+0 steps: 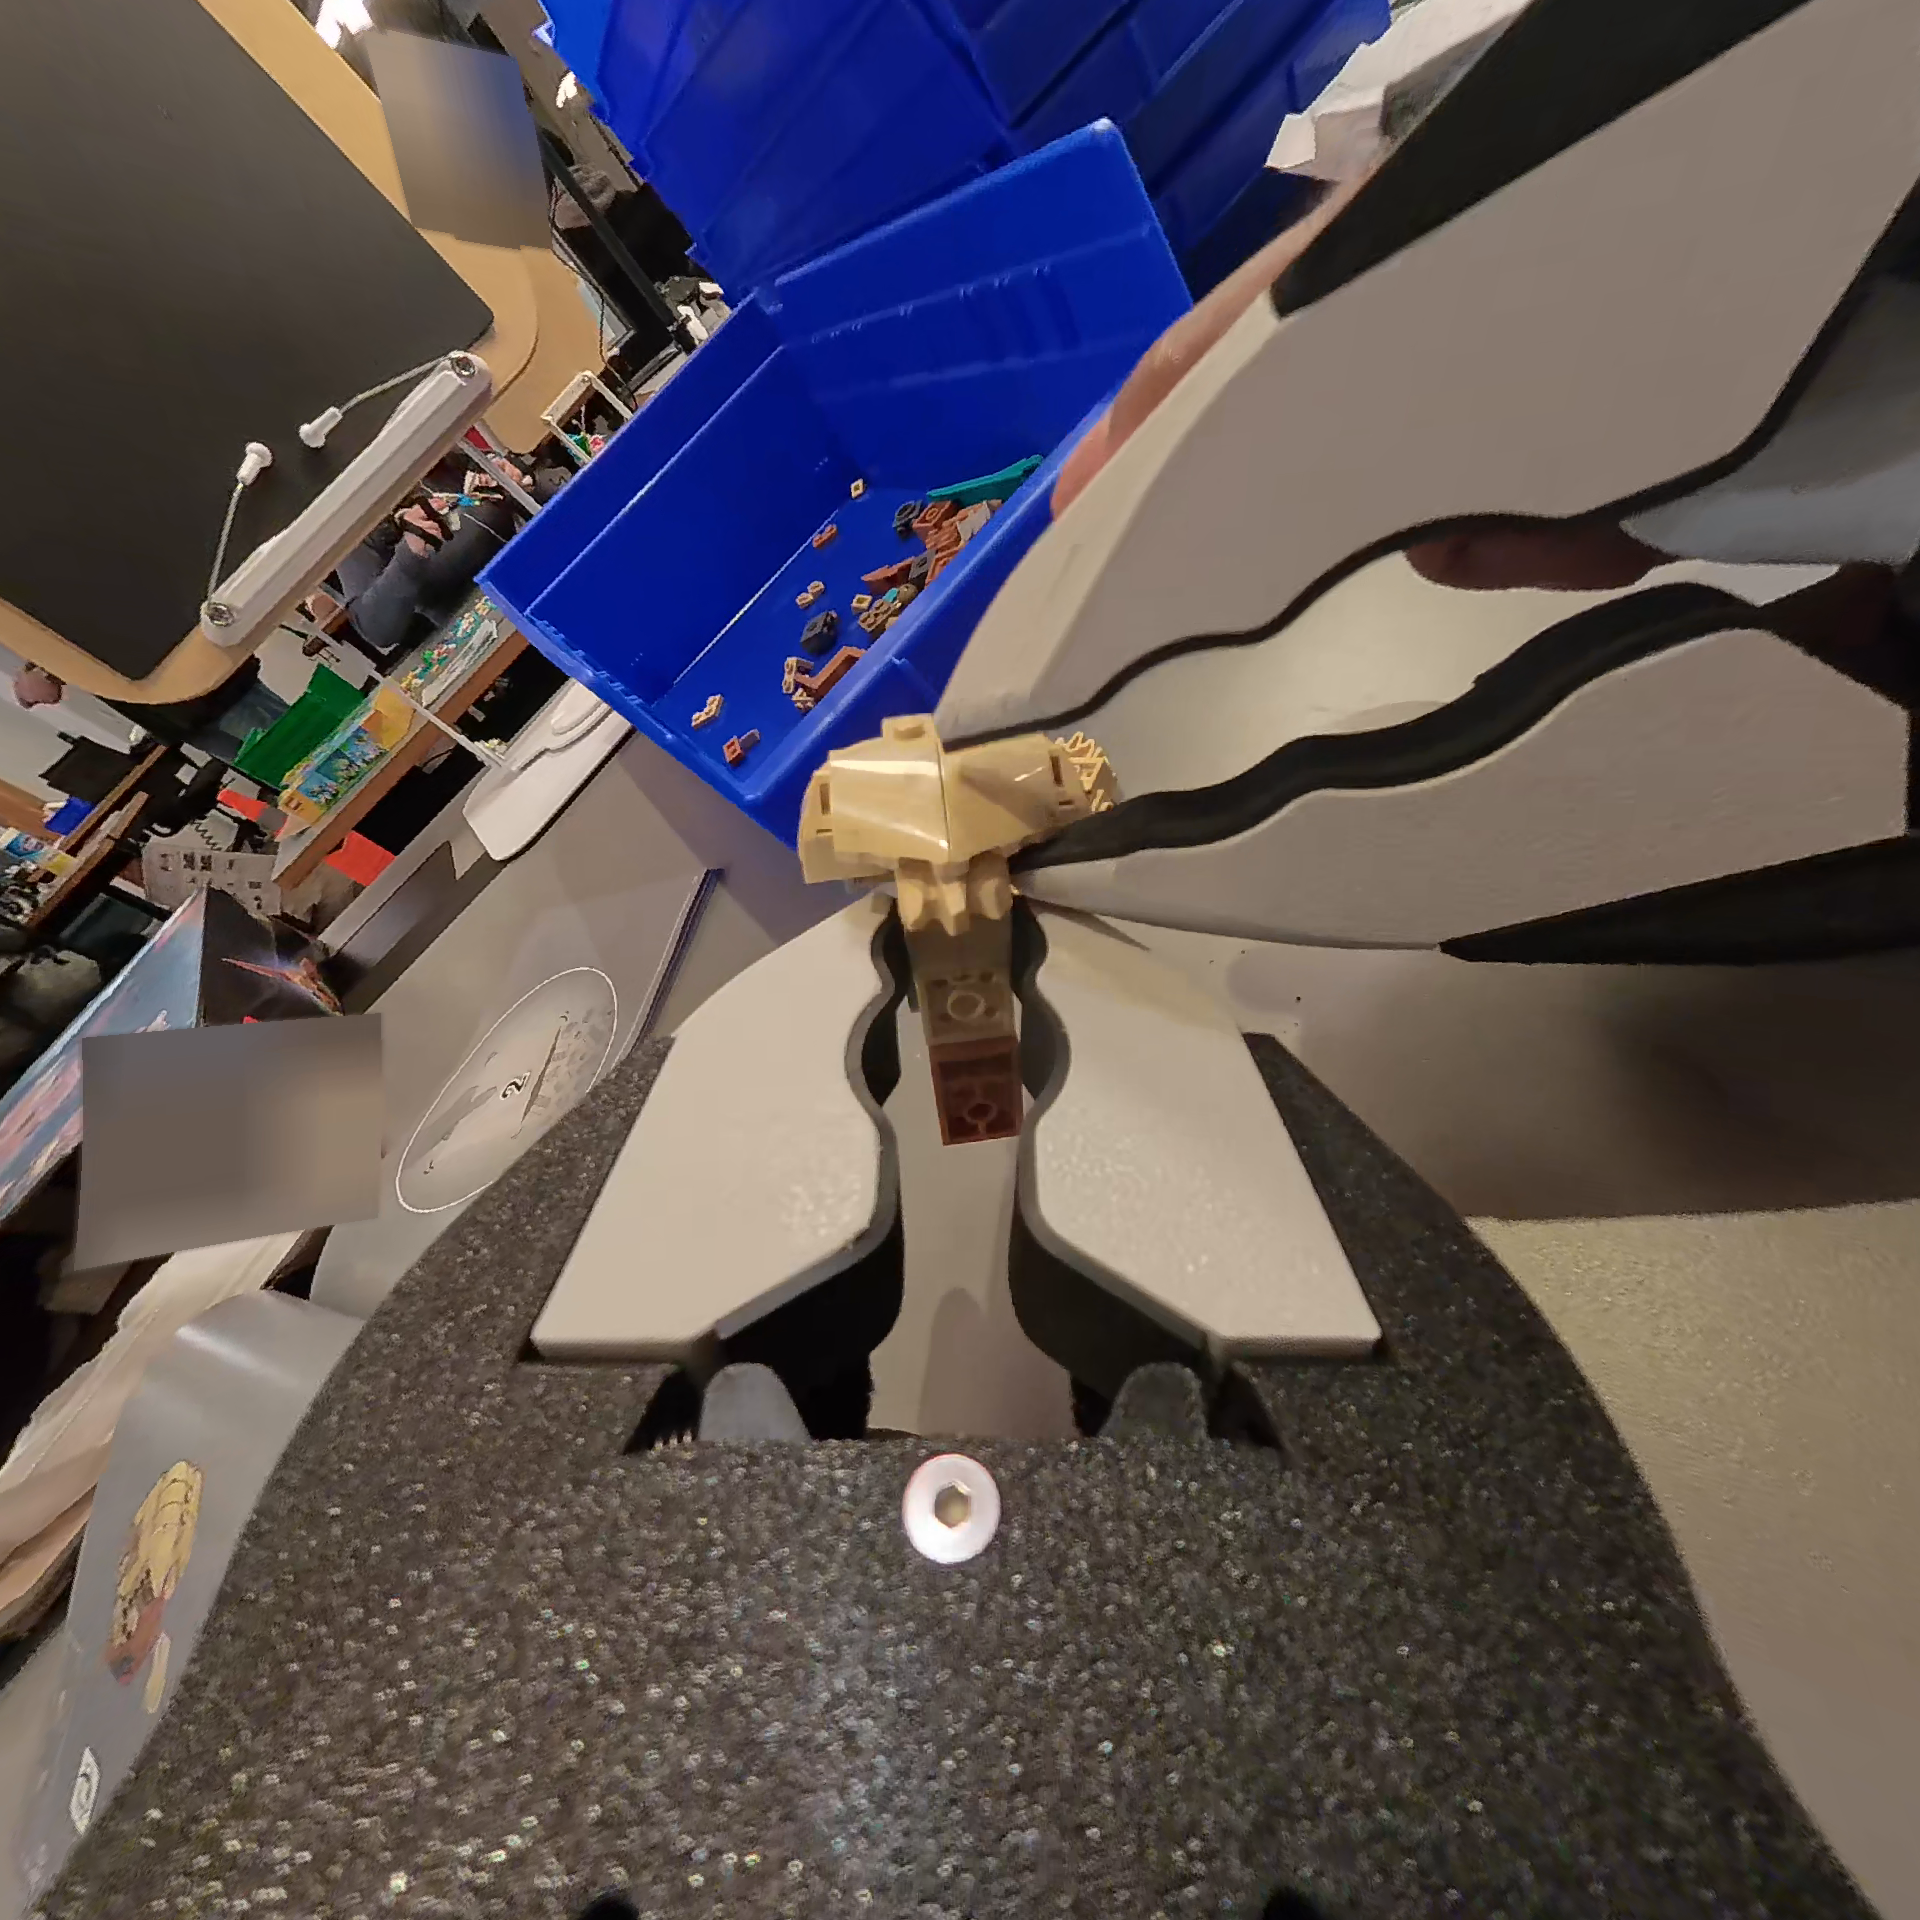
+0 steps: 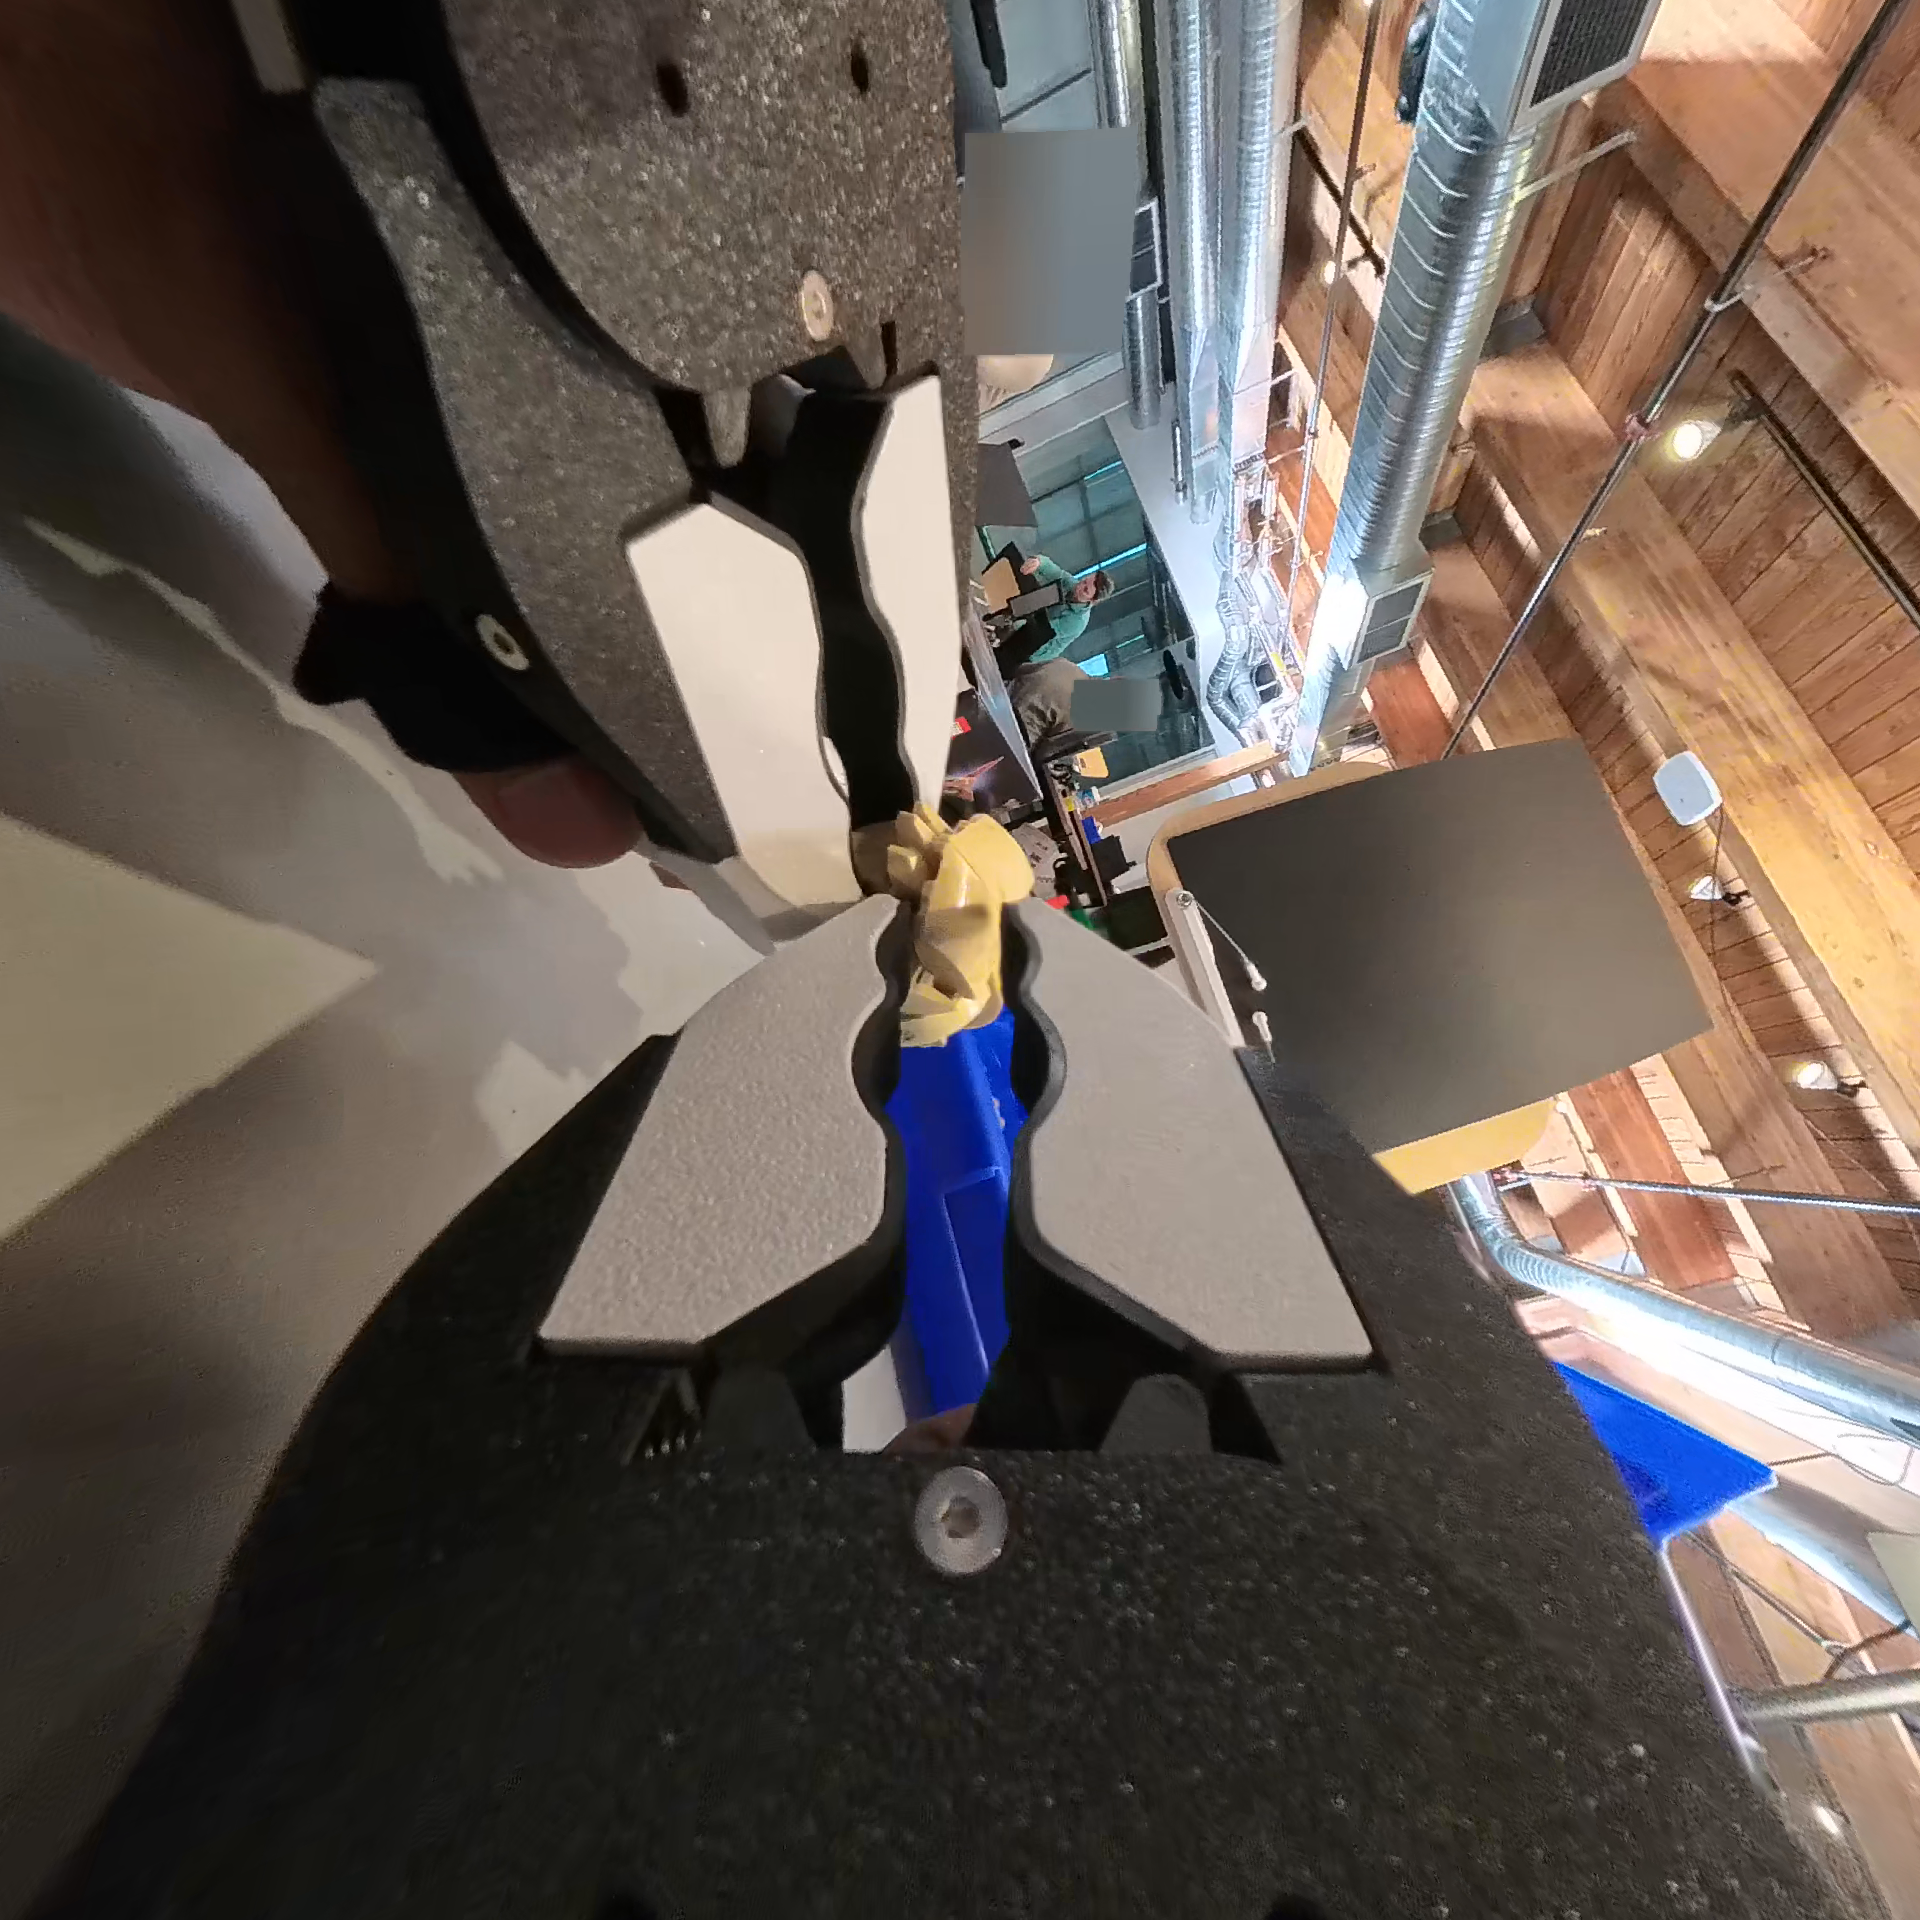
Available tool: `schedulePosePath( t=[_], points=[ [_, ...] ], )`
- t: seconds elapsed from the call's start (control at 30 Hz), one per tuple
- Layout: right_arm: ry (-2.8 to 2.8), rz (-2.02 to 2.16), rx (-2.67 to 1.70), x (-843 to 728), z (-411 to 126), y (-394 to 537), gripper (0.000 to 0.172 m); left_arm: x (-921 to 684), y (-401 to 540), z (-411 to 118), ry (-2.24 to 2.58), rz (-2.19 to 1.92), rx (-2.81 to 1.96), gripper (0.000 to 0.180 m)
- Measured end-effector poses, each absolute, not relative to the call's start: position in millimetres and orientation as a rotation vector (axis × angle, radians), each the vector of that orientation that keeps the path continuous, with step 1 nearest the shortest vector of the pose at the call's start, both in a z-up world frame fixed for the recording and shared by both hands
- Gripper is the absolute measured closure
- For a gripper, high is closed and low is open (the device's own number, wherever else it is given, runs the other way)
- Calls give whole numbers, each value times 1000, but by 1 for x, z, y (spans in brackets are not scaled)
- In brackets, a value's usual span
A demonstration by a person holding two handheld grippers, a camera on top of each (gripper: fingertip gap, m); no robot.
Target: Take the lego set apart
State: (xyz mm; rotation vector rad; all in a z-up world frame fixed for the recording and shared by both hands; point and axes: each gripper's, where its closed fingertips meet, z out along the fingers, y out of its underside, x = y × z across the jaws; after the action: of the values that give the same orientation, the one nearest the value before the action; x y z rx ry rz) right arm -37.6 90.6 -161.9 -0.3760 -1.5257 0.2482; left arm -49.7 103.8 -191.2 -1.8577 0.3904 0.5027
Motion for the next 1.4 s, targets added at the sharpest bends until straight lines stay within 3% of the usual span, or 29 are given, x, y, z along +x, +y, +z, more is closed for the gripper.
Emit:
schedulePosePath(
  t=[1.13, 1.4],
  points=[
    [-1753, 519, -545, -30, -178, 98, 159, -45, 105, -201, 552, 650, -1861, 162],
    [-1657, 408, -503, -36, -170, 96, 164, -44, 104, -200, 397, 334, -1898, 162]
  ],
)
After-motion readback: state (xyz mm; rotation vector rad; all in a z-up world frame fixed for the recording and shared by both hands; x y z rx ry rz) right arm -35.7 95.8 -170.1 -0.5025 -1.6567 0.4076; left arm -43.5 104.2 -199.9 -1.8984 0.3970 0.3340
